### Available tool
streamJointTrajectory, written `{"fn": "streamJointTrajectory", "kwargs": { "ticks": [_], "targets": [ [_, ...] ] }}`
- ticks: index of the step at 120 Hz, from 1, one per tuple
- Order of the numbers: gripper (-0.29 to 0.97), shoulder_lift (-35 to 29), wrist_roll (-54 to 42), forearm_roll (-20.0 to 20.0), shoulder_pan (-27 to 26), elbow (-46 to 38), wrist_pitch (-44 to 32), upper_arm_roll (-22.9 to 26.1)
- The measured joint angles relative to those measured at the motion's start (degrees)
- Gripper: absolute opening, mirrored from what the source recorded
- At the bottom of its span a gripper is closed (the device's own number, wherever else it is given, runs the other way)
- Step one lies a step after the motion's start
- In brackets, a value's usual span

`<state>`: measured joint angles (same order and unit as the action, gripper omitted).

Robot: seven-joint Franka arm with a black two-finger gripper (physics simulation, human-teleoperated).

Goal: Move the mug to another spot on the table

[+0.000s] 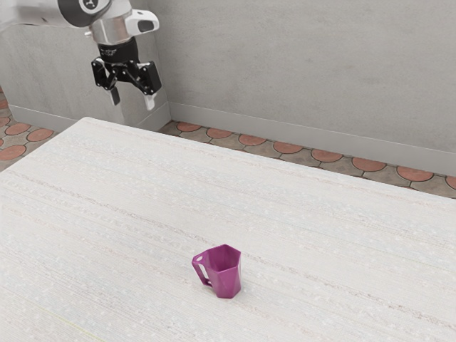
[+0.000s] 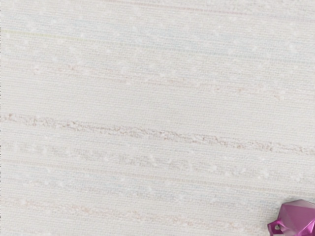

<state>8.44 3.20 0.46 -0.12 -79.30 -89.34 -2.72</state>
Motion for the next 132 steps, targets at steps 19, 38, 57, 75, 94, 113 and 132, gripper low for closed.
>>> {"fn": "streamJointTrajectory", "kwargs": {
  "ticks": [19,38,57,75,94,113,132],
  "targets": [
    [0.68,-0.3,-0.3,0.1,0.0,-0.3,0.7,-0.2],
    [0.68,-6.7,-1.4,0.0,-0.1,-8.5,0.8,-0.3],
    [0.68,-15.0,-2.8,0.8,0.0,-24.9,-5.7,0.1],
    [0.68,-17.8,-6.8,1.2,0.0,-33.6,-11.2,0.8],
    [0.68,-18.4,-16.0,0.9,-0.3,-41.0,-18.6,2.4],
    [0.68,-17.0,-24.3,0.5,-0.3,-45.5,-25.5,3.4],
    [0.68,-15.8,-31.5,-1.2,-0.3,-48.5,-31.1,5.2]
  ]
}}
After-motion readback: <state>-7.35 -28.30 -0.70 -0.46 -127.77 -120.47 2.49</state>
